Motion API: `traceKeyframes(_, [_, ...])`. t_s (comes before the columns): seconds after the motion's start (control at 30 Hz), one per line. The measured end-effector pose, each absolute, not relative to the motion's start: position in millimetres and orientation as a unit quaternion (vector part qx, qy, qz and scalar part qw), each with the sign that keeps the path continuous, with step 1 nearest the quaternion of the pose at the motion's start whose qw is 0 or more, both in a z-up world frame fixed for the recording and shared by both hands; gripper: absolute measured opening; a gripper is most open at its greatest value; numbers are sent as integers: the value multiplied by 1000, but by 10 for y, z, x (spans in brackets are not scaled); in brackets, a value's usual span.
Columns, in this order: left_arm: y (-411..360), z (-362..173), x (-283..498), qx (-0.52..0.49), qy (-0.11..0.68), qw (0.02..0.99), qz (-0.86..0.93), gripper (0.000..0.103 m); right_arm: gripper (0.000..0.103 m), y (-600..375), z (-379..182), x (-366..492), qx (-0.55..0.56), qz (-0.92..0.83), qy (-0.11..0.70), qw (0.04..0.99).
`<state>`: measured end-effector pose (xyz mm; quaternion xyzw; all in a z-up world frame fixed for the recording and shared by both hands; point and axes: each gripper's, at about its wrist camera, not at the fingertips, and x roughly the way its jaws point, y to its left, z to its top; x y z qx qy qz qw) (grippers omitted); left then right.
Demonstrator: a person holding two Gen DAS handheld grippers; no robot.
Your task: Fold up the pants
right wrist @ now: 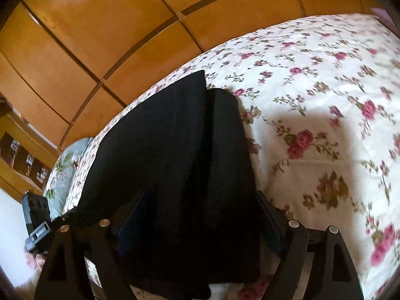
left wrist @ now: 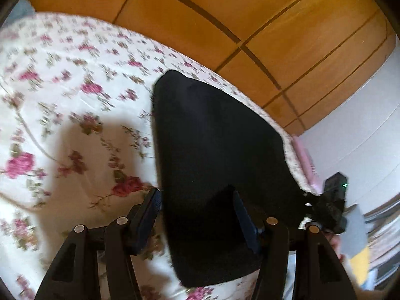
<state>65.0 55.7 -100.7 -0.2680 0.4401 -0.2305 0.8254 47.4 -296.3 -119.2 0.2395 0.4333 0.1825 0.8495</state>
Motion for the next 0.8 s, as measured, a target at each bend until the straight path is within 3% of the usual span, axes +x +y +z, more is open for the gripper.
traceKeyframes(0.13, [607,-1145,735,-320,452,795,-249,66,77,-2919,-1200,508,229,179,432,854])
traceKeyframes(0.43, [509,-1093,683,-318,427,805,-261,68,63,-2902,-1199,478,231,184,412,862])
traceKeyframes(0.5, [452,-1086,680,-299,424,816,-254,64,59,-2907,-1178,449,226,183,406,866])
traceKeyframes(0.57, [402,-979,651,-273,416,833,-243,44,51,-2889,-1129,414,220,180,399,872])
traceKeyframes(0.63, [374,-818,626,-244,403,850,-235,33,48,-2876,-1049,376,221,178,387,877])
traceKeyframes(0.8, [267,-417,567,-184,357,883,-244,31,45,-2725,-765,282,183,185,351,899])
